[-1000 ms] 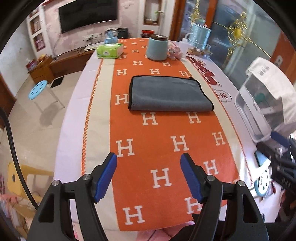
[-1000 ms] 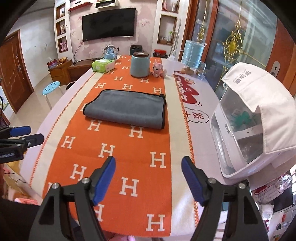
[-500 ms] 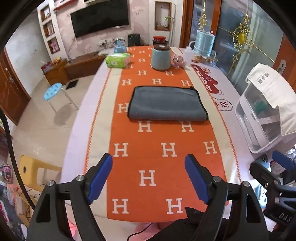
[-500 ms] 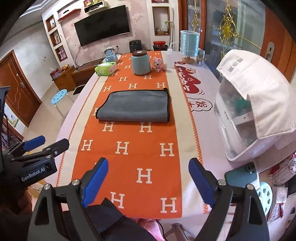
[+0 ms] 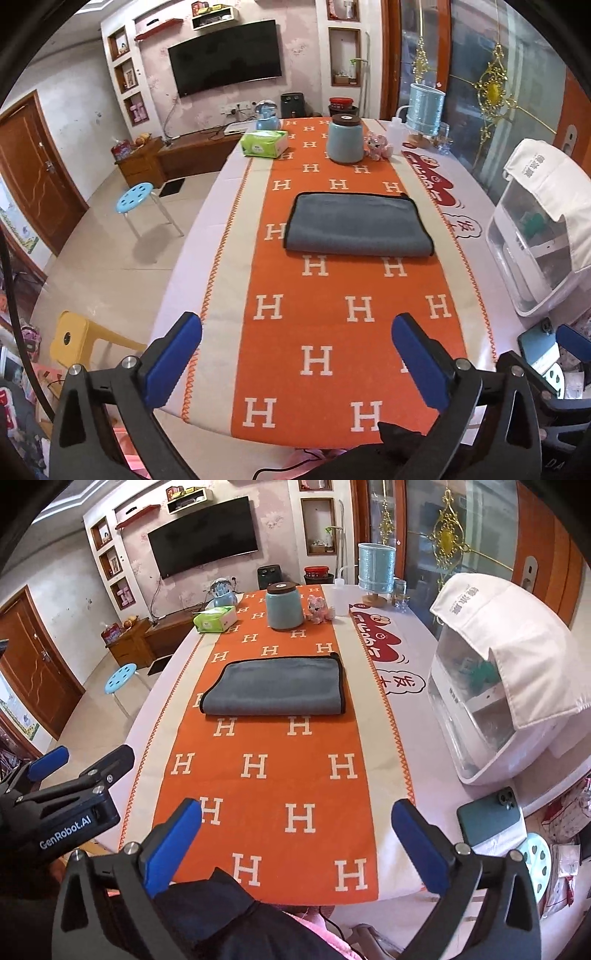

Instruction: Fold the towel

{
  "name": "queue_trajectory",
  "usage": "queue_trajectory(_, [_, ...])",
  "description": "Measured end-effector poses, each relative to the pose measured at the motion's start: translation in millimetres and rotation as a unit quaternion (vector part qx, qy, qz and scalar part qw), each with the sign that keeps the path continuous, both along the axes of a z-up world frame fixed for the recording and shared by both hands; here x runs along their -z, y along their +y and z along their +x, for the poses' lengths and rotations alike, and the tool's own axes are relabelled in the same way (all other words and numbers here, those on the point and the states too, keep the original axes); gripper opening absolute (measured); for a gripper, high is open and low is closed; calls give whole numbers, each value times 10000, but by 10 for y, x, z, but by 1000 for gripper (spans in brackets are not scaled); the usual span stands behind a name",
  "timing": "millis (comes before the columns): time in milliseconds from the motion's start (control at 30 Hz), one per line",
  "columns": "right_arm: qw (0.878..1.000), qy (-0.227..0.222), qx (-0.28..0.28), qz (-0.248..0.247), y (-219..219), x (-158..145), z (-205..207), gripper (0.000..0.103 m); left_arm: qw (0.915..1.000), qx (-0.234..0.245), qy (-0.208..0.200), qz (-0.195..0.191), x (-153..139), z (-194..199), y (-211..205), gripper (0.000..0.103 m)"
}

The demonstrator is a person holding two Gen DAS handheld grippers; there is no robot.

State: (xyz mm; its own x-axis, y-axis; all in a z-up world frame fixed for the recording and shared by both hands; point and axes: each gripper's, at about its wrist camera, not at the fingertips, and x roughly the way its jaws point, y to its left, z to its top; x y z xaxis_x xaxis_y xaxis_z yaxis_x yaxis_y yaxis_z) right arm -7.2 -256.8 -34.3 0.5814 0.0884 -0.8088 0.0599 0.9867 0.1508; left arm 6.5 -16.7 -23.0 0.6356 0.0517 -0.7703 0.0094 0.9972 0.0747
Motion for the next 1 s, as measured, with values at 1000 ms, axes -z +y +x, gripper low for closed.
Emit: queue_trajectory(1000, [9998, 70, 179, -39, 125, 56, -10, 103, 9997, 171, -195, 2, -41, -15, 95, 102])
